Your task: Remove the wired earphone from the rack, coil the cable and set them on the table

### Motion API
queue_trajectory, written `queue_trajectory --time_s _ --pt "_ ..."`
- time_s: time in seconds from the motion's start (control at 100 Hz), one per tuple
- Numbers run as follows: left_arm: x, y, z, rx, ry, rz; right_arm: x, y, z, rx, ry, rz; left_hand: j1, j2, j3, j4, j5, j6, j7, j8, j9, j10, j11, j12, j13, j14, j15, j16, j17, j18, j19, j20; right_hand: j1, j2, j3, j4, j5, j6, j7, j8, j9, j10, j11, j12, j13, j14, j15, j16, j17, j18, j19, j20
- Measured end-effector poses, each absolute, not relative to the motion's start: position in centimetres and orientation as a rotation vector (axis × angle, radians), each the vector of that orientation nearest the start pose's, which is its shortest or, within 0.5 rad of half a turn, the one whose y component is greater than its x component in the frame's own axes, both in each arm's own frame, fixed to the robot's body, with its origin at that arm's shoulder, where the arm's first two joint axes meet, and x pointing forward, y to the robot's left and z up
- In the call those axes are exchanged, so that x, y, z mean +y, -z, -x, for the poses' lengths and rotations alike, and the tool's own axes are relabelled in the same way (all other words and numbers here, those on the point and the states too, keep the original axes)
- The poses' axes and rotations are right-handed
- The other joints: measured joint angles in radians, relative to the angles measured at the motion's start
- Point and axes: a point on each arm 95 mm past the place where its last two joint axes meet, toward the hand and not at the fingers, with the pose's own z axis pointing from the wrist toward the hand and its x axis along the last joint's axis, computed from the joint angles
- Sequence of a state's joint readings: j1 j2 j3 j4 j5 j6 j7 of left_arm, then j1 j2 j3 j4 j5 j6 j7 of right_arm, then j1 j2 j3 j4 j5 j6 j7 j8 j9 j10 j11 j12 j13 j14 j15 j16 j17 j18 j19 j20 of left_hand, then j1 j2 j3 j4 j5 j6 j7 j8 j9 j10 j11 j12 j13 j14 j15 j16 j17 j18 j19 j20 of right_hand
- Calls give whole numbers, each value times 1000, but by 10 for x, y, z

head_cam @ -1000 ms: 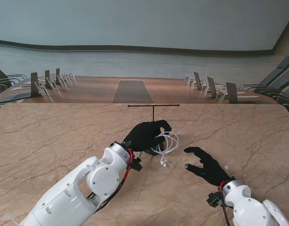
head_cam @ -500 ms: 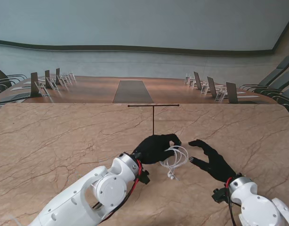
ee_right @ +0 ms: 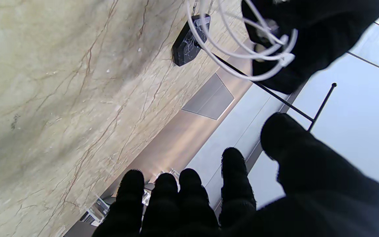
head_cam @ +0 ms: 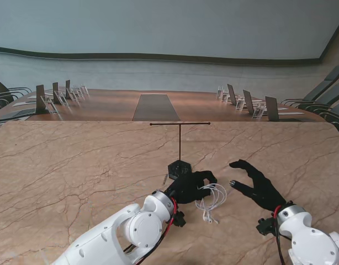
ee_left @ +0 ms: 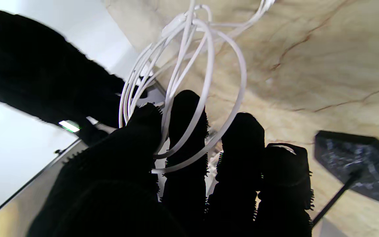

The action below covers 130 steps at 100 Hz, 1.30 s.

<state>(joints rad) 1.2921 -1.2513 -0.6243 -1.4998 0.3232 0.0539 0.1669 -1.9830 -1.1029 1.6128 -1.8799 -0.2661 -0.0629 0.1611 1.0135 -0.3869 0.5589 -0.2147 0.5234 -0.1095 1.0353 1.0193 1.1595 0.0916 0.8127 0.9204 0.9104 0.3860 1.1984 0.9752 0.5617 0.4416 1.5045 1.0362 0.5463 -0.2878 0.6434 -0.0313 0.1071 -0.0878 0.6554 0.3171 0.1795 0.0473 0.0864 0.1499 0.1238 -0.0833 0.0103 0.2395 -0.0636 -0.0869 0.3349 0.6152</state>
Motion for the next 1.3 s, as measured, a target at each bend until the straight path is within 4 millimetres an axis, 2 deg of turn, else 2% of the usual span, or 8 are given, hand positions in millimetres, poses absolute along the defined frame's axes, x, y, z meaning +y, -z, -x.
queue_trajectory --time_s 0.2,0.35,0.37,0.63,0.72,0.76,0.87,1.3 --pt "-203 358 -373 1502 2002 1745 -77 313 -318 -1238 2112 2363 35 67 -133 22 22 57 -67 -256 -2 34 -163 -147 -10 5 -73 -32 -46 2 -13 -36 0 0 -12 0 0 0 10 0 0 0 -3 10 0 0 0 -13 0 0 -8 0" --pt "-196 364 -376 1509 1953 1742 -73 315 -322 -1251 2081 2366 31 78 -164 45 14 68 -108 -318 -83 47 -184 -186 -105 6 -121 -35 -141 -15 -54 -41 1 1 -23 0 0 0 19 0 -1 0 -4 11 0 0 -1 -22 2 -1 -15 0" --pt "-194 364 -377 1517 1944 1739 -72 315 -322 -1253 2077 2366 10 79 -172 66 6 68 -114 -318 -109 50 -184 -186 -135 5 -132 -36 -170 -28 -66 -41 2 1 -24 0 0 0 20 0 -7 0 -5 11 0 0 -1 -23 2 -1 -16 0" --pt "-177 370 -382 1571 1849 1691 -67 316 -324 -1284 2035 2368 -152 76 -78 67 -76 69 -209 -317 -396 59 -230 -203 -370 -77 -302 -59 -351 -146 -153 -19 10 3 -34 1 0 0 21 0 -10 1 -16 19 0 0 -1 -29 3 -1 -27 -4" --pt "-171 370 -383 1565 1837 1683 -67 316 -324 -1292 2032 2368 -242 89 -17 92 -86 115 -319 -350 -498 60 -280 -246 -448 -103 -367 -75 -403 -167 -178 -16 10 3 -43 1 0 0 21 0 -10 1 -17 23 0 0 -1 -38 4 -1 -28 -6" --pt "-169 371 -384 1564 1829 1679 -67 316 -324 -1294 2032 2368 -292 111 13 129 -105 150 -380 -399 -553 61 -310 -274 -487 -117 -410 -95 -428 -174 -189 -16 10 3 -43 1 0 0 21 0 -10 1 -17 23 0 0 -1 -39 4 -1 -31 -6" --pt "-164 370 -384 1576 1802 1650 -67 316 -324 -1298 2031 2370 -331 111 28 129 -143 208 -485 -495 -637 71 -380 -340 -550 -139 -493 -136 -477 -196 -209 -18 10 3 -43 1 0 0 21 0 -10 1 -17 24 0 0 -1 -39 12 -2 -37 -14" --pt "-146 369 -388 1558 1753 1624 -60 318 -328 -1343 1988 2341 -393 134 -9 148 -240 242 -555 -630 -780 53 -458 -422 -669 -205 -756 -279 -621 -220 -533 -224 10 3 -66 11 0 0 -5 -21 -17 -16 -66 37 0 -19 -14 -94 37 -65 -87 -62"
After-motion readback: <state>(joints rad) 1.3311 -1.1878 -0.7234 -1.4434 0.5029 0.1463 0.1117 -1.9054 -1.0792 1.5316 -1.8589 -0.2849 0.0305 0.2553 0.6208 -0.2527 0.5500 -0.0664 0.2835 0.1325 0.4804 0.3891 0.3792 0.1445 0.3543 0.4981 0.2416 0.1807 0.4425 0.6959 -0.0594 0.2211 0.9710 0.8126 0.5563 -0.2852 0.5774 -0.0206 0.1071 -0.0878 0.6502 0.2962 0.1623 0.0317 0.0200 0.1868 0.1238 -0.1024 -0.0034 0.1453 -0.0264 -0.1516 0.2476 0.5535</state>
